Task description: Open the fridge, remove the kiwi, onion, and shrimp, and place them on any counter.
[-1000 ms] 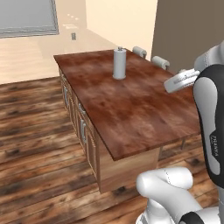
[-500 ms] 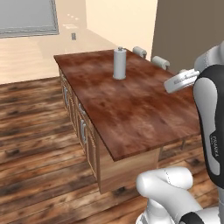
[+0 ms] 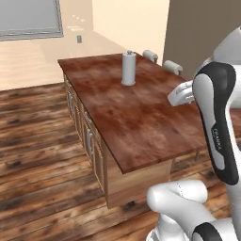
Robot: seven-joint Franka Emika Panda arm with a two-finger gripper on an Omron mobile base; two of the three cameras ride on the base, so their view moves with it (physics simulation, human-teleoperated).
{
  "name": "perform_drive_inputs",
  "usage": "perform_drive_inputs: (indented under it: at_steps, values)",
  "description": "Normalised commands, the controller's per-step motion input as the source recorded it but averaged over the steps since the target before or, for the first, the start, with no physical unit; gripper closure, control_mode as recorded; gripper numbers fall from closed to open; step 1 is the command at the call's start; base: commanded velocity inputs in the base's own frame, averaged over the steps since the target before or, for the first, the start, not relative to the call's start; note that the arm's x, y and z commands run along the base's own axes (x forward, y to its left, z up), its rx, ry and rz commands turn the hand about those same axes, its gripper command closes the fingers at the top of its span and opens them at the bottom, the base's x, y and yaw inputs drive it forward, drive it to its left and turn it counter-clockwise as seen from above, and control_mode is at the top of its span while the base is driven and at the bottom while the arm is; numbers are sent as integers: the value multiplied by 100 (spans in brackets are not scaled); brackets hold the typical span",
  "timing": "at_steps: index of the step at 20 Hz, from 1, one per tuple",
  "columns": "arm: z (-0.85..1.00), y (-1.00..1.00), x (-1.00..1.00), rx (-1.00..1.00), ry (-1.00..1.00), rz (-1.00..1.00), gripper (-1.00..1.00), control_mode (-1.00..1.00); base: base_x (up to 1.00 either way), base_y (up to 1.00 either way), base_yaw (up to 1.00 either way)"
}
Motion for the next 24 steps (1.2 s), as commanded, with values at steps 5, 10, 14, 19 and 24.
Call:
perform_drive_inputs:
  at_steps: [5, 10, 14, 19, 24]
  values:
    - [-62, 0, 50, 0, 23, 0, 100, -100, 0, 0, 0]
    - [-59, 0, 57, 0, 14, 0, 100, -100, 0, 0, 0]
    - [-62, 0, 72, 0, 9, 0, 100, -100, 0, 0, 0]
    - [-52, 0, 76, 0, 0, 0, 100, -100, 0, 0, 0]
    - [-46, 0, 75, 0, 0, 0, 100, -100, 0, 0, 0]
